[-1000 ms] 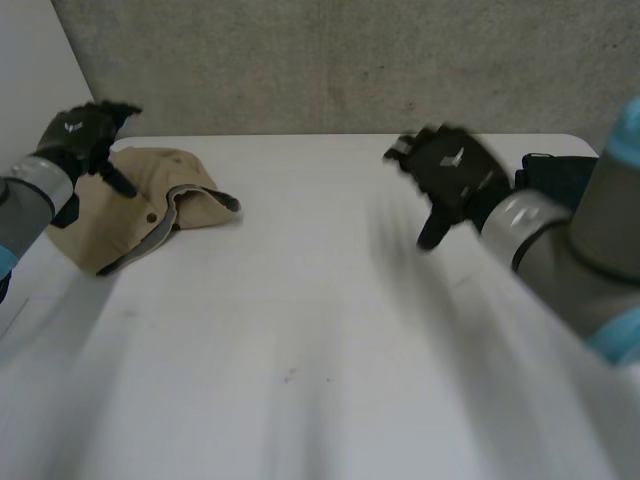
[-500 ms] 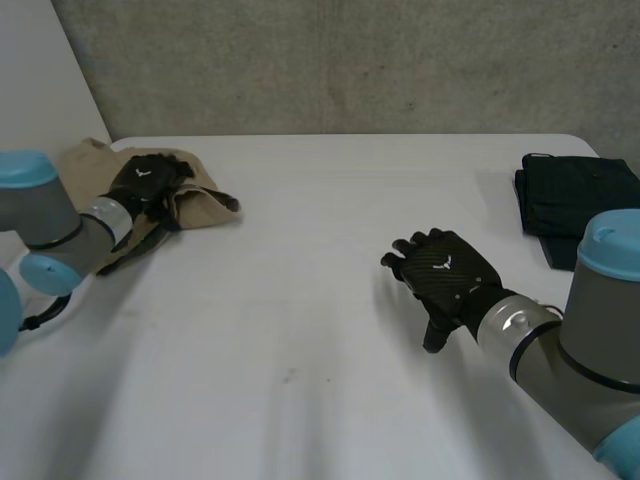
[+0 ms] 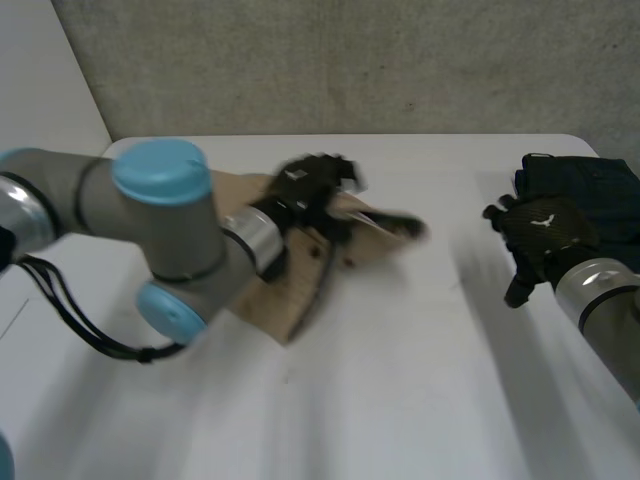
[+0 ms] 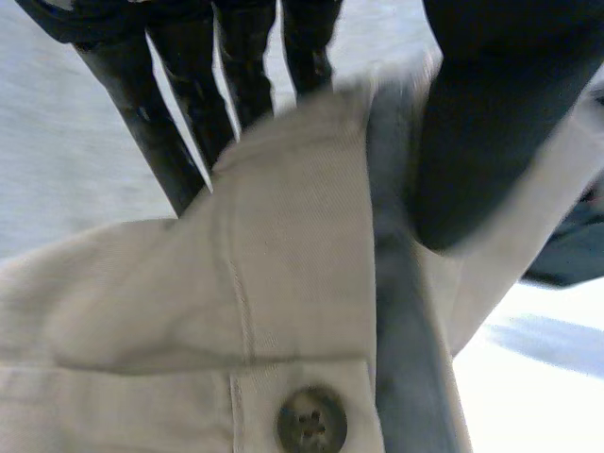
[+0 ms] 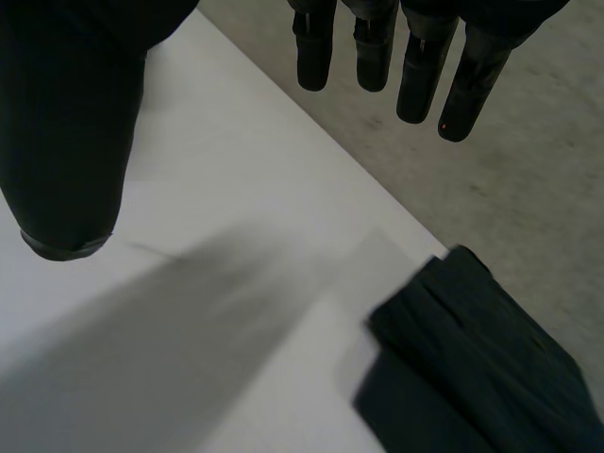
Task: Fold the laundry.
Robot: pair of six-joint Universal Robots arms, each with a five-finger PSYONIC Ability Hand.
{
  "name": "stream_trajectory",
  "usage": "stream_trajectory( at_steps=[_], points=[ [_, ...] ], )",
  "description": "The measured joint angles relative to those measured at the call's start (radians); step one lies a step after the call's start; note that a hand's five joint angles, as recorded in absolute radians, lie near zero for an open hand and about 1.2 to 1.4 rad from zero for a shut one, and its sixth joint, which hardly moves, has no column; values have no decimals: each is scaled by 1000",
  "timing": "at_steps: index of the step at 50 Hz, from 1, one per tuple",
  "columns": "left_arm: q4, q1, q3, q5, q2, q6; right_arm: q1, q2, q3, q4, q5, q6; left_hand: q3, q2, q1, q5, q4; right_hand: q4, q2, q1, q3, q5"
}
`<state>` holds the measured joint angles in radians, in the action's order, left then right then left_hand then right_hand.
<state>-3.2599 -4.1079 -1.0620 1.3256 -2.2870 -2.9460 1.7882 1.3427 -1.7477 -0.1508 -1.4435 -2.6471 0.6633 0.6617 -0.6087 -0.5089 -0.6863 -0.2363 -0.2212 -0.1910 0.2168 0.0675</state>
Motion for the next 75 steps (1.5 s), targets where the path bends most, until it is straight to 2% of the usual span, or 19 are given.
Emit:
stream_trajectory(
  at_steps=[3, 4, 10, 13, 20, 24, 29, 34, 40, 43, 45, 47, 53, 58, 60, 62, 64, 69, 75],
  points=[
    [3, 47, -8, -5, -3, 29, -14, 1, 4, 0, -12, -1, 0, 0, 0, 0, 0, 0, 0, 0, 0, 0],
    [5, 80, -13, -10, -4, 43, -23, 1, 6, -1, -17, -1, -394, -398, 409, 413, 423, 0, 0, 0, 0, 0],
    [5, 100, -30, -16, 31, 43, -34, 0, 0, -1, -16, -1, -453, -459, 422, 458, 485, 0, 0, 0, 0, 0],
    [1, 61, -58, -15, 82, 30, -32, 0, -6, 0, -11, 0, -453, -459, 422, 458, 485, 0, 0, 0, 0, 0],
    [-34, -126, -153, -18, 212, -82, 7, 9, -30, 2, 21, 0, -453, -459, 422, 458, 485, 0, 0, 0, 0, 0],
    [-60, -219, -178, -21, 222, -191, 48, 12, -33, 1, 50, -16, -453, -459, 422, 458, 485, 0, 0, 0, 0, 0],
    [-70, -360, -184, -22, 164, -354, 88, -61, 28, 4, 58, -146, -453, -459, 422, 458, 485, 0, 0, 0, 0, 0],
    [-62, -418, -203, -23, 121, -395, 116, -207, 151, 10, 49, -312, -453, -459, 422, 458, 485, 0, 0, 0, 0, 0],
    [-56, -436, -256, -25, 124, -381, 129, -350, 281, 17, 45, -394, -453, -459, 422, 458, 485, 0, 0, 0, 0, 0],
    [-57, -441, -305, -27, 152, -371, 133, -431, 367, 33, 45, -413, -453, -459, 422, 458, 485, -226, -257, -216, 257, 218],
    [-60, -442, -331, -28, 172, -368, 134, -479, 430, 48, 46, -413, -453, -459, 422, 458, 485, -647, -683, -635, 670, 605],
    [-62, -444, -354, -29, 192, -367, 133, -515, 488, 60, 46, -408, -453, -459, 422, 458, 485, -883, -911, -783, 903, 833],
    [-68, -468, -406, -29, 248, -368, 127, -589, 673, 72, 38, -334, -453, -459, 422, 458, 485, -951, -948, -789, 962, 883],
    [-71, -492, -428, -29, 273, -370, 105, -671, 901, 60, 8, -115, -453, -459, 422, 458, 485, -951, -948, -805, 962, 898],
    [-72, -497, -430, -29, 275, -370, 91, -715, 1002, 48, -2, -9, -453, -459, 422, 458, 485, -851, -856, -719, 867, 825],
    [-76, -496, -430, -29, 272, -372, 80, -757, 1087, 35, -8, 71, -453, -459, 422, 458, 485, -401, -395, -289, 415, 400],
    [-80, -494, -428, -29, 267, -373, 73, -800, 1162, 25, -12, 132, -460, -464, 425, 458, 489, -75, -64, -44, 89, 78],
    [-105, -485, -419, -29, 235, -378, 69, -817, 1199, 32, -23, 160, -460, -464, 425, 458, 489, 3, 4, -9, -3, 2],
    [-136, -477, -386, -27, 172, -407, 70, -697, 1072, 101, -55, 112, -460, -464, 425, 458, 489, 3, 4, -9, -3, 2]
  ],
)
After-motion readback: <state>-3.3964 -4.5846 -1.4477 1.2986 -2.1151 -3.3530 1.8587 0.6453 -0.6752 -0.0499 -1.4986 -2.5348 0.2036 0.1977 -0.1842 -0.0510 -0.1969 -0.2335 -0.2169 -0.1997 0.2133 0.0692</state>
